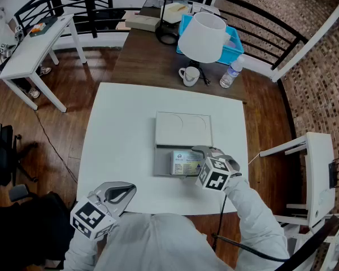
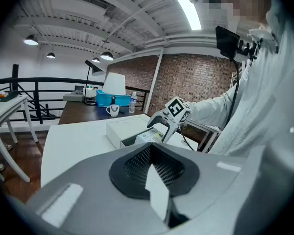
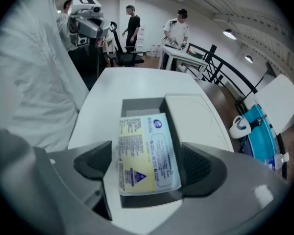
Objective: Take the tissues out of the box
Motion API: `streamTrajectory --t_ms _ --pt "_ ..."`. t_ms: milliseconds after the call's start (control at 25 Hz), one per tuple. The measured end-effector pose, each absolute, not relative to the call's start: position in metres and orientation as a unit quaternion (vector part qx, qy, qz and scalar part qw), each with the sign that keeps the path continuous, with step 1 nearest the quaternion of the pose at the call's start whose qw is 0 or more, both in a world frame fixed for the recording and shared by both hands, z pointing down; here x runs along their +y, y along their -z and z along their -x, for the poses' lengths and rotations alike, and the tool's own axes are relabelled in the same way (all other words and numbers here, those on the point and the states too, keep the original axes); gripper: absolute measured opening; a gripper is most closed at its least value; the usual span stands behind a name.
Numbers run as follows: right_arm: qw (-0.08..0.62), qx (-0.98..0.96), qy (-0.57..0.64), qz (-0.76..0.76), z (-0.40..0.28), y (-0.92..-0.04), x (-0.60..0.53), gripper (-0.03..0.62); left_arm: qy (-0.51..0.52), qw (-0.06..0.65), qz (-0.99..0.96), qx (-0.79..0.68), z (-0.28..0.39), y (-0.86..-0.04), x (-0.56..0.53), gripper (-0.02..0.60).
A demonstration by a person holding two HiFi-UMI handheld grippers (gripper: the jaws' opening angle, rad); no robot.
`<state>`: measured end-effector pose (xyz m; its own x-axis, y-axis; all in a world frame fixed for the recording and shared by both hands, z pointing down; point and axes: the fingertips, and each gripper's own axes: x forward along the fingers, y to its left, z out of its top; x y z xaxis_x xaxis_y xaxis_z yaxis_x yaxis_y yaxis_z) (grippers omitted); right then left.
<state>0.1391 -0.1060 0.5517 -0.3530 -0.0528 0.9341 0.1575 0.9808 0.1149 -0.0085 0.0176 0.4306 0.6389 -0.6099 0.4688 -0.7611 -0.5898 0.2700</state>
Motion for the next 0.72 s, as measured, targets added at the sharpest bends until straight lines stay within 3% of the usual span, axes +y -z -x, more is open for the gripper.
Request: streamTrajectory --t_ms 360,720 --pt "0.614 -0.783 0.069 0.078 -0.134 -0.581 -0.103 0.44 -0.159 0.229 -0.879 -0.387 0.013 -0.43 0.016 0.014" --pt "0.576 -0.812 0.076 0.044 -0.13 -0.556 -0.105 0.408 -0.151 0.232 -0.879 -0.388 0.017 -0.428 0.015 0.014"
